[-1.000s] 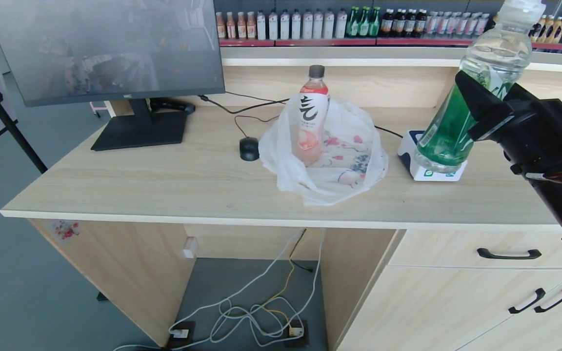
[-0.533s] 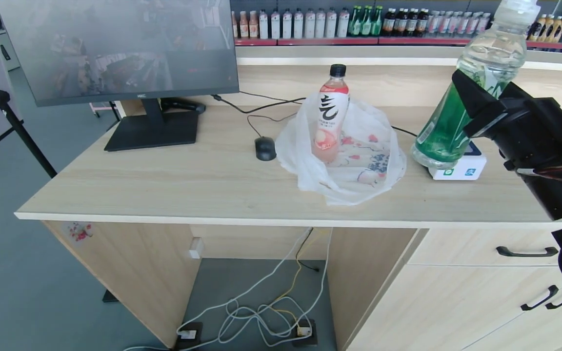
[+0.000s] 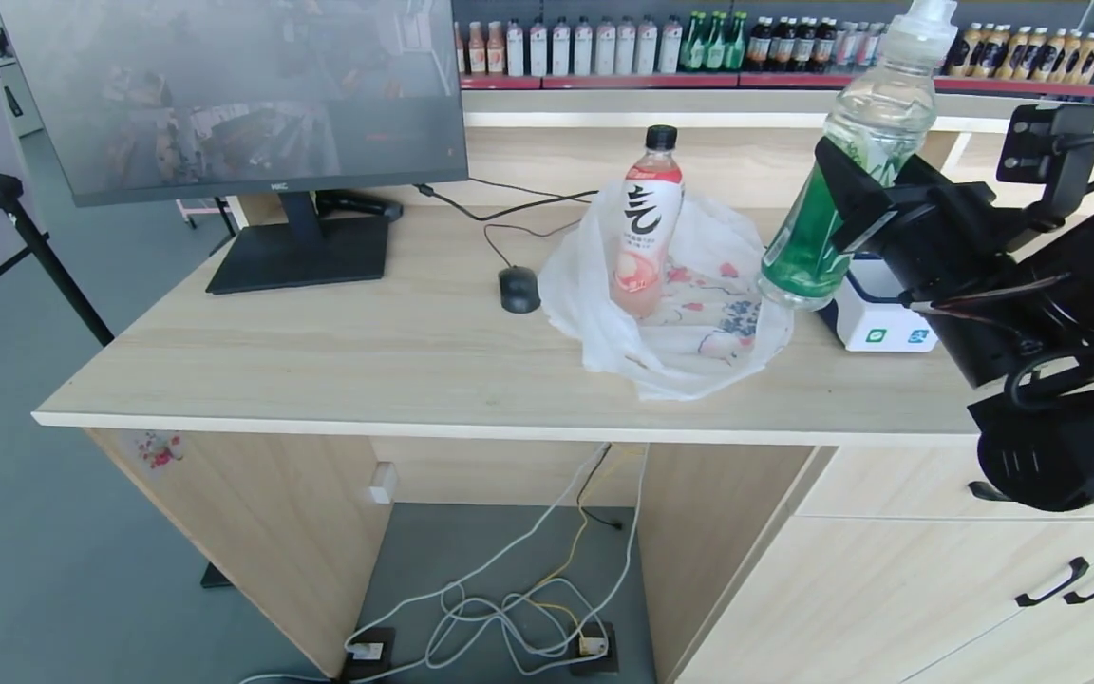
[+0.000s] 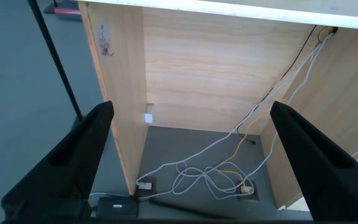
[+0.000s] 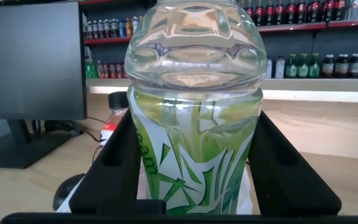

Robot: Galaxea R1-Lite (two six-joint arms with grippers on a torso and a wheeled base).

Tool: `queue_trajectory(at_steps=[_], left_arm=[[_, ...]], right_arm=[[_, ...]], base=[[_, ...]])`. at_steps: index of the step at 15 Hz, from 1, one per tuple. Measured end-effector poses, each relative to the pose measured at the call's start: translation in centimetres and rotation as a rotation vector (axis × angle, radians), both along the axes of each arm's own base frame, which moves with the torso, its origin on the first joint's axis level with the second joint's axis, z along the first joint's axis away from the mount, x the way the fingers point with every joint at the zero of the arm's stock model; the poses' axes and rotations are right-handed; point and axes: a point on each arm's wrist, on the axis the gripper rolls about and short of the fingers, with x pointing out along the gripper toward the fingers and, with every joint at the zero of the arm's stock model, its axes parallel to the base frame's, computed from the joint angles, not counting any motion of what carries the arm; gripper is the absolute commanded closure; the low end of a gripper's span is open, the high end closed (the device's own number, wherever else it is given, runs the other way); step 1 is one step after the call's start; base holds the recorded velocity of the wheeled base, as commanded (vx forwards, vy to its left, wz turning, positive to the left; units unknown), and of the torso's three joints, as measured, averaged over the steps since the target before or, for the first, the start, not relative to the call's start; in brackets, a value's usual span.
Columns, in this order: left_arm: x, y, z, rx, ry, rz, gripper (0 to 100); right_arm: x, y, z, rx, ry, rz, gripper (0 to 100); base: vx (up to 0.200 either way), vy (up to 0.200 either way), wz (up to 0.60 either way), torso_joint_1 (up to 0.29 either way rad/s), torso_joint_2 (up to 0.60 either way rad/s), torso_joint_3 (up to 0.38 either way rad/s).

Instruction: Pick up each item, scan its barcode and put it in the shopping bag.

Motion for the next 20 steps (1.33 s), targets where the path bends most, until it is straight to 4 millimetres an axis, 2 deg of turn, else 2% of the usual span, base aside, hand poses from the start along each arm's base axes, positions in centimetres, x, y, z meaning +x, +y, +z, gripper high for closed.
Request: queue_trajectory(at_steps=[5,11,16,20], left_arm=[[0.0,0.0,0.0,0.000,0.000,0.000,0],[0.0,0.0,0.0,0.000,0.000,0.000,0],[0.0,0.0,0.0,0.000,0.000,0.000,0],[0.0,0.0,0.0,0.000,0.000,0.000,0]], right_arm=[[3.2,0.8,-1.5,-0.006,0.014,-0.002,100],[6.0,1.6,-2.9,-0.007,0.012,0.001,100],[7.3,2.4,-3.3,-0.028,-0.009,0.017,100],[7.4,3.5,-3.4,-0.033,-0.015,0.041,100]], base=[[0.000,0.000,0.00,0.000,0.00,0.000],[0.000,0.000,0.00,0.000,0.00,0.000],[0.000,0.000,0.00,0.000,0.00,0.000],[0.000,0.000,0.00,0.000,0.00,0.000]])
